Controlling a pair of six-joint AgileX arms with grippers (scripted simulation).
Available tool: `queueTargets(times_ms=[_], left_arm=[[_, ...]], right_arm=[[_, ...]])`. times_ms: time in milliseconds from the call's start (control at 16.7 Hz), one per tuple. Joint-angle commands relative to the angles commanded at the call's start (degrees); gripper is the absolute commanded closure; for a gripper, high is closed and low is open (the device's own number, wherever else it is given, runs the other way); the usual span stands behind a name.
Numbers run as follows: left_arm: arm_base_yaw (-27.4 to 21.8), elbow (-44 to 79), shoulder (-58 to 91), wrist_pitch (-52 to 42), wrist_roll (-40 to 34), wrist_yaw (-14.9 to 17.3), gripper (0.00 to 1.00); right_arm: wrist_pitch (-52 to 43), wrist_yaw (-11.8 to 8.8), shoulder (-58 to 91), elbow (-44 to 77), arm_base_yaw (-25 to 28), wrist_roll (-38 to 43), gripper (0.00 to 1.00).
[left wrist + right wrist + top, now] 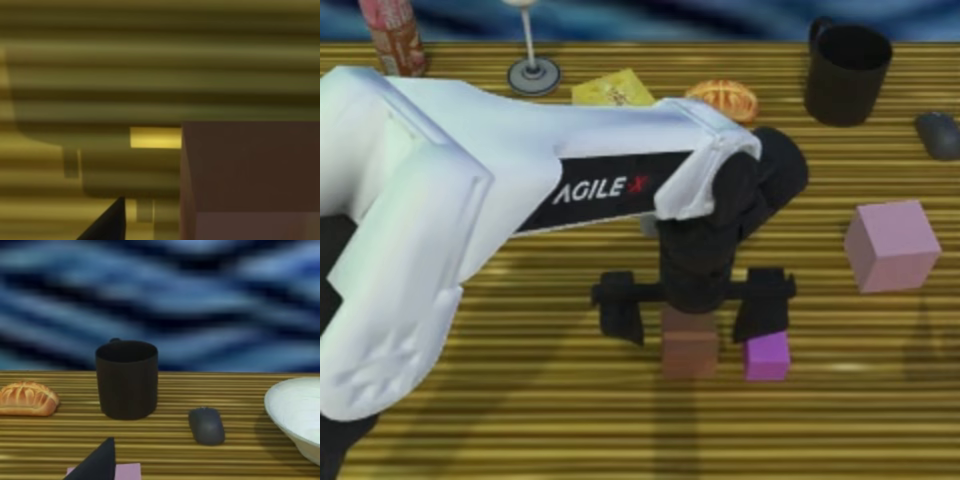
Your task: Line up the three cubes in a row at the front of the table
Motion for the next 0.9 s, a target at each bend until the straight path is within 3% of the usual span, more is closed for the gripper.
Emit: queueTargets(times_ms=[360, 720, 900], left_arm=[[0.07, 0.91, -0.22, -1.00, -0.03, -0.02, 0.00], [0.86, 8.84, -3.18, -12.40, -0.32, -0.04, 0.00], [1.01, 10.02, -3.86, -13.85, -0.26, -0.04, 0.00]], right_arm=[[0.00, 0.00, 0.00, 0.00, 0.00, 0.00, 0.00], [0.00, 0.00, 0.00, 0.00, 0.00, 0.00, 0.00], [0.00, 0.00, 0.00, 0.00, 0.00, 0.00, 0.00]])
